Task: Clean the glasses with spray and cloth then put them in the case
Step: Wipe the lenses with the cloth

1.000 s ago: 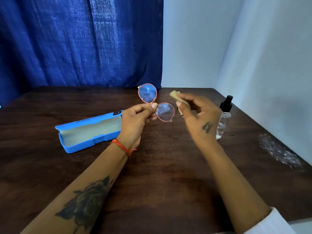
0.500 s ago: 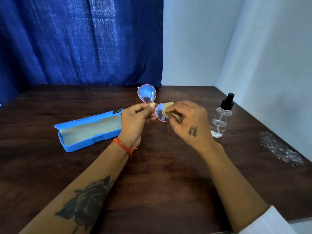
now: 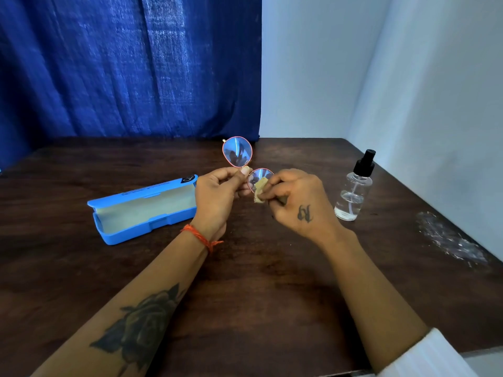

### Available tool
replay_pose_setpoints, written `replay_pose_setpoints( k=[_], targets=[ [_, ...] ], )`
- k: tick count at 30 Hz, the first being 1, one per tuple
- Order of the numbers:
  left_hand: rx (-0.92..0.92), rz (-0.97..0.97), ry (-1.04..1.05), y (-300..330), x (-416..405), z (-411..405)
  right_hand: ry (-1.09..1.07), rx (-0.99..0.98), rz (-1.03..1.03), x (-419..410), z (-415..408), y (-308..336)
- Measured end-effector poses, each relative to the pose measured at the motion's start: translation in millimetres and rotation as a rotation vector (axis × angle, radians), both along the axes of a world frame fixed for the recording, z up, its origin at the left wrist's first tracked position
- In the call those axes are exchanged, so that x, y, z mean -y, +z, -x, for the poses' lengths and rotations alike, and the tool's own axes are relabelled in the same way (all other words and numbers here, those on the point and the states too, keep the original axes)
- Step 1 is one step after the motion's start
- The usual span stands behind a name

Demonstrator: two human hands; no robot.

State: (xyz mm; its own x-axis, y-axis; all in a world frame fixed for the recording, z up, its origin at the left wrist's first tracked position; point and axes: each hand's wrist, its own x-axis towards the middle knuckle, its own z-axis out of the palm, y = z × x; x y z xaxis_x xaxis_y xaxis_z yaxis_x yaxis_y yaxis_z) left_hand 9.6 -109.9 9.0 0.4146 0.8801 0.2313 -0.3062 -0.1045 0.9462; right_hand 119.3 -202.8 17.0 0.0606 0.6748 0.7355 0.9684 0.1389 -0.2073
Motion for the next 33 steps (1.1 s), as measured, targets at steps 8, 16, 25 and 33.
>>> replay_pose_setpoints(
  k=[8,16,25,33],
  targets=[
    [-0.034,-0.019,-0.005,-2,-1,-2,-0.109,-0.015,-0.151,-3,5,-1],
    [-0.047,-0.024,0.005,-3,-3,0,0.024,0.073,0.009,-2,6,-3],
    [-0.024,-0.031,-0.006,-1,-1,-1,-0.067,-0.032,-0.171,-2,6,0],
    [-0.049,-0.057,0.000,-1,-2,0,0.050,0.076,0.042,-3,6,-5]
  ],
)
